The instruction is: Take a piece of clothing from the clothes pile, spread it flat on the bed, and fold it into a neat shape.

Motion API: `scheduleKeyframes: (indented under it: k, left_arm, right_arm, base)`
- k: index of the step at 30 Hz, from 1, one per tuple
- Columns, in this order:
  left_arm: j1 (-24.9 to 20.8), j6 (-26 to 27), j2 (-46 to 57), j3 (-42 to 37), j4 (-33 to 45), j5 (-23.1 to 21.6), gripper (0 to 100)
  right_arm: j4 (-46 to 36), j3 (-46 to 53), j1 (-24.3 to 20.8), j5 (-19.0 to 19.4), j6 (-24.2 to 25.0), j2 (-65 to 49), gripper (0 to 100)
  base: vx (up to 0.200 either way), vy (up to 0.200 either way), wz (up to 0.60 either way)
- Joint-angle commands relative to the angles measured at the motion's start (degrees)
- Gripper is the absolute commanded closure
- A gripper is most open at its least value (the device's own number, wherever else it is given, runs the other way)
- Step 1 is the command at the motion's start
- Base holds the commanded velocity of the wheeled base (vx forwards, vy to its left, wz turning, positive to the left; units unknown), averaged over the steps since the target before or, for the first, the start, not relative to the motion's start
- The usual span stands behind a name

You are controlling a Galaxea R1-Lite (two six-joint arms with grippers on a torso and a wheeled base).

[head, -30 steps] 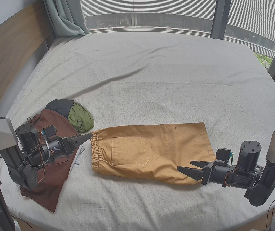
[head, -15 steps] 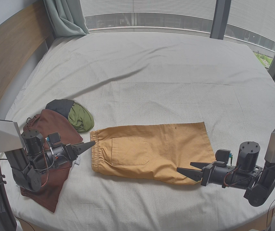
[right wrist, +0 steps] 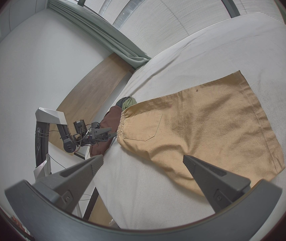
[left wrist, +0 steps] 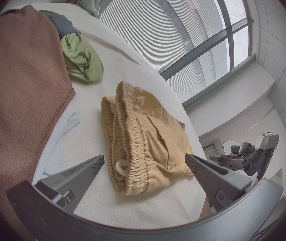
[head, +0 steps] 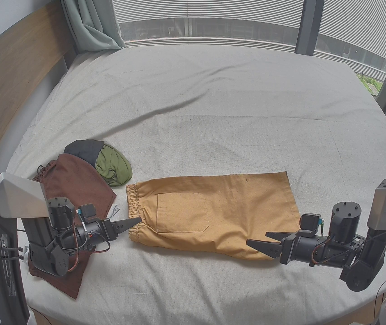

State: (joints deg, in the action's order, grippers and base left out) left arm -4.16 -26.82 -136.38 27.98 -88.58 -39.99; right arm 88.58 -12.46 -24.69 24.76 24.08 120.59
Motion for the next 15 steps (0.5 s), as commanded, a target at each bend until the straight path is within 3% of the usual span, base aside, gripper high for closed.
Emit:
scheduleKeyframes:
  k: [1,7,15]
  left_arm:
    - [-0.85,-0.08,-3.63,0.41,-0.02,0.43,0]
    - [-2.08,0.01,-5.48,0.24,-0.02,1.23,0]
    - [-5.07,-2.54,-6.89,0.06,-0.02,6.32,0]
  right_arm:
    - [0.02,-0.02,-0.01,0.03,0.01,0.44,0]
    - [0.02,0.07,-0.27,0.03,0.01,1.05,0]
    - [0.02,0.15,-0.45,0.03,0.01,1.14,0]
  base:
    - [0.0,0.0,0.0]
    - [0.0,0.0,0.0]
    - [0.0,0.0,0.0]
